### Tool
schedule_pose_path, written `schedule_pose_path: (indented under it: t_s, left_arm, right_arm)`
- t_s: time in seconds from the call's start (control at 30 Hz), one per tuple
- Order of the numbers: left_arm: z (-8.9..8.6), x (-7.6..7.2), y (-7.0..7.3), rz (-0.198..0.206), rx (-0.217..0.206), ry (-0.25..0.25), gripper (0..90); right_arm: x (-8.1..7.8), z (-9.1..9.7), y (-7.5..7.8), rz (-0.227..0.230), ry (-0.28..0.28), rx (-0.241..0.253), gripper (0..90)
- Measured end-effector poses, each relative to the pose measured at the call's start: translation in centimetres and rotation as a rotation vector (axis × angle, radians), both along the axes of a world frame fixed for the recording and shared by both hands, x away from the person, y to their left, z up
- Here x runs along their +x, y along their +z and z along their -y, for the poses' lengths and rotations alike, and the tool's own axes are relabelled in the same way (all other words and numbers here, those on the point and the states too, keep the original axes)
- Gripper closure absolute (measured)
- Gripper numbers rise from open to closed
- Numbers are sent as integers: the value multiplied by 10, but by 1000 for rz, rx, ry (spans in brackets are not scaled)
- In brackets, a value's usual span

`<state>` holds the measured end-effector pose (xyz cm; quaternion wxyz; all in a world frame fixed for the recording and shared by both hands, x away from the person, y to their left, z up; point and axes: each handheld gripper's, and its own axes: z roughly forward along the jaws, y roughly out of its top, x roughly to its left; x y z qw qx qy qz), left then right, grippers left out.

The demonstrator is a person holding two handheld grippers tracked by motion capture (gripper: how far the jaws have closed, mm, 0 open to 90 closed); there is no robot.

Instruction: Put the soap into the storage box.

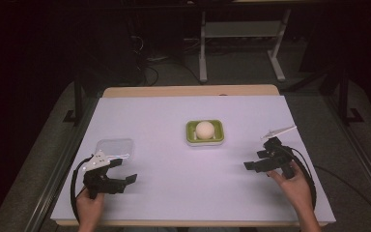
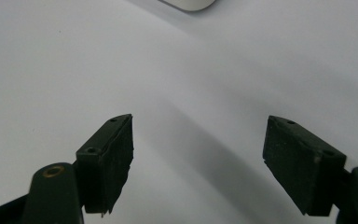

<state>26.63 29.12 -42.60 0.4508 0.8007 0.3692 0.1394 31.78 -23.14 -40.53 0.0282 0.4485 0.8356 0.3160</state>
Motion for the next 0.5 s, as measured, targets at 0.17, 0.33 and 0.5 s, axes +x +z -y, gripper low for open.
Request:
schedule_pose_path:
  t_s: [0.17, 0.33, 0.5]
  left_arm:
    - [0, 0, 0, 0, 1, 1, 129]
    - [0, 0, 0, -2, 3, 1, 129]
    - [0, 0, 0, -2, 6, 0, 129]
  right_arm:
    - [-5, 2, -2, 9, 4, -4, 236]
    - [-11, 4, -4, 11, 3, -10, 234]
    - [-15, 9, -7, 13, -8, -6, 234]
